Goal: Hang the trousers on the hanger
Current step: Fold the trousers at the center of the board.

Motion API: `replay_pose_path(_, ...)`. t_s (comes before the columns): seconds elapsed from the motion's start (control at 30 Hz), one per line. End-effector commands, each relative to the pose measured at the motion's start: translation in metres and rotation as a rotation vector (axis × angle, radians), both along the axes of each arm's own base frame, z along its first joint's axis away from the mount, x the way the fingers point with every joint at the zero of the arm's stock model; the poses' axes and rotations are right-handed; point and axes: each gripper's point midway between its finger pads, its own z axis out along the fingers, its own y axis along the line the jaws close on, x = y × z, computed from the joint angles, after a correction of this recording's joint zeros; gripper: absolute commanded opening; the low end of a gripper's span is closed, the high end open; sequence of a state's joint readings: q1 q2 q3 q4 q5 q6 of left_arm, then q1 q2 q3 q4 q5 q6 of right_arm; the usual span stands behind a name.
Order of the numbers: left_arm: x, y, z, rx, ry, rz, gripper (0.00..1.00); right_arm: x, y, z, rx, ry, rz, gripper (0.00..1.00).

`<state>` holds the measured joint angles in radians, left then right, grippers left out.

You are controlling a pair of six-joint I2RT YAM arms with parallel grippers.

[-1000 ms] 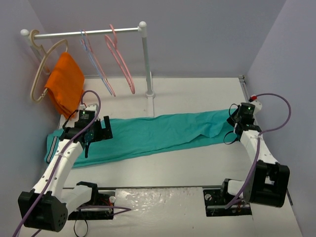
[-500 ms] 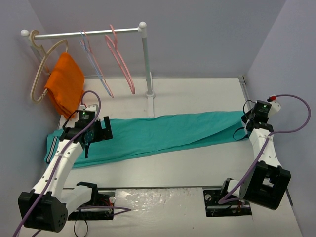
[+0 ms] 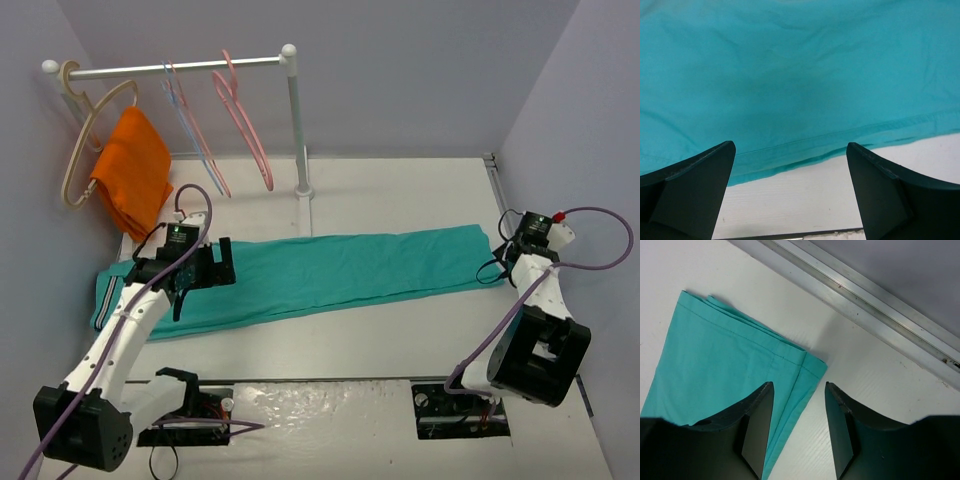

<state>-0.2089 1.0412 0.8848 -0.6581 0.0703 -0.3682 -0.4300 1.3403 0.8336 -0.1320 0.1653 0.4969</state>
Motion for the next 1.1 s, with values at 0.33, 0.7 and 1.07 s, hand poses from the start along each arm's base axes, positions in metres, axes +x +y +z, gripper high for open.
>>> replay_pose_path(0.33, -0.020, -0.137, 0.004, 0.041, -0.078, -0.382, 0.91, 0.036, 0.042, -0.014, 0.049, 0.013, 0.229, 0.43)
replay_pose_path(0.7, -0.005, -0.196, -0.046, 0.136, -0.072, -0.540, 0.88, 0.033, 0.073, -0.065, 0.139, 0.096, 0.265, 0.43)
replay_pose_path(1.07, -0.041, -0.166, -0.112, 0.140, 0.124, -0.425, 0.73, 0.023, 0.028, -0.084, 0.080, 0.179, 0.116, 0.43)
